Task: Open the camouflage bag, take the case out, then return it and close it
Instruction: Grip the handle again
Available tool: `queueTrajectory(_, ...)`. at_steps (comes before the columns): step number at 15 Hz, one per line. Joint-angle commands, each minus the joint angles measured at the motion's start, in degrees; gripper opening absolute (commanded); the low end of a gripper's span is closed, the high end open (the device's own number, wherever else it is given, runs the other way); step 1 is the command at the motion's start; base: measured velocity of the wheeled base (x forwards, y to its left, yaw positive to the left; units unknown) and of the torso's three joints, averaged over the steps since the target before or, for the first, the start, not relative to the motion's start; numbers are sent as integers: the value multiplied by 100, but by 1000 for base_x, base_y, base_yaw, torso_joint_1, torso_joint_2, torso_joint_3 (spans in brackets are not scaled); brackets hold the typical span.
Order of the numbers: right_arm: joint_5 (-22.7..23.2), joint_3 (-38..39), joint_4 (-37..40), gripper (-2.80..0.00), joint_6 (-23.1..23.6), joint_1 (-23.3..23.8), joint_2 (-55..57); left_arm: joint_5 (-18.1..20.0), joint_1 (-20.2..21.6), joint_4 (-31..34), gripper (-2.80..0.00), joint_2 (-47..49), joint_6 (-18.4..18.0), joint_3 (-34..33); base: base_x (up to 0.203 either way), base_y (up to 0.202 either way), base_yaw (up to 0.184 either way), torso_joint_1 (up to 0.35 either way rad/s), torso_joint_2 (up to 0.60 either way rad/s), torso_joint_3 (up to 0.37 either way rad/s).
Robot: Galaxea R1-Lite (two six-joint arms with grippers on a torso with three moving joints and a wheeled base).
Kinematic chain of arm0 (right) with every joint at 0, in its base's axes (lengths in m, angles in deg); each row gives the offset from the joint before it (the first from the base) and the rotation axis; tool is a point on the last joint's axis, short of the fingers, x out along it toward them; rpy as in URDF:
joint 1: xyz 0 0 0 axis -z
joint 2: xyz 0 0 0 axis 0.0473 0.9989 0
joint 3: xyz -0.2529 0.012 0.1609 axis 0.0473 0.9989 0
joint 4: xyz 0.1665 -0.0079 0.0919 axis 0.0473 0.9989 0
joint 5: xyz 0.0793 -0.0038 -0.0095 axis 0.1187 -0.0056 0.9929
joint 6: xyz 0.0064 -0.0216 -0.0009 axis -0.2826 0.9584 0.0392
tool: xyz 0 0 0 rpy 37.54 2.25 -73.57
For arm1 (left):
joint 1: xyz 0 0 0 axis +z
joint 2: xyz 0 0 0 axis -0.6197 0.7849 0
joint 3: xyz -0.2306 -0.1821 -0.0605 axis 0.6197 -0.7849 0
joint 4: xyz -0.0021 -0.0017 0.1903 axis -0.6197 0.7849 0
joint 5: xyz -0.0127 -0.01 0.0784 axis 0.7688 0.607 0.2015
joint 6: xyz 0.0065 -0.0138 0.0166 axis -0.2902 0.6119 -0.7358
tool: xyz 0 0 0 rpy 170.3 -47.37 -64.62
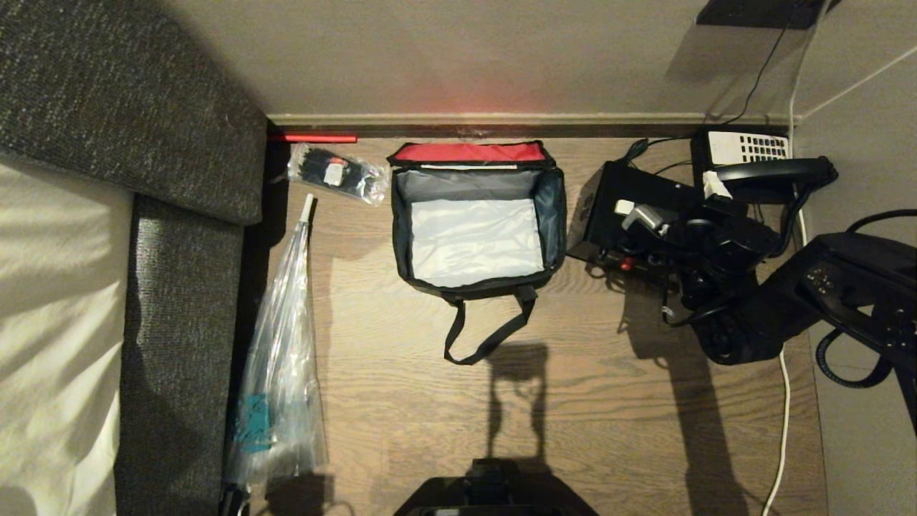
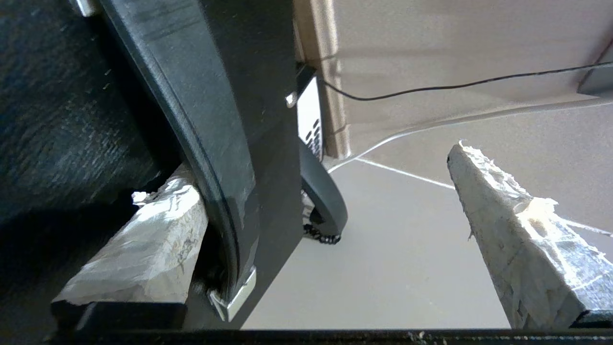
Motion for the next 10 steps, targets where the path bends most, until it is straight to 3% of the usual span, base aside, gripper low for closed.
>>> queueTrajectory(1,-2,-103,-40,0,45,4,57,-1,0,-1,-280,7,4,0,0,0,0,0,0,0)
queueTrajectory(8,19,15,-40,0,54,13,208,-1,0,-3,-280,7,4,0,0,0,0,0,0,0)
queueTrajectory(9,-3,14,-40,-280,45,13,238,-1,0,-2,-280,7,4,0,0,0,0,0,0,0)
queueTrajectory(10,-3,6,-40,-280,37,11,246,-1,0,-6,-280,7,4,0,0,0,0,0,0,0)
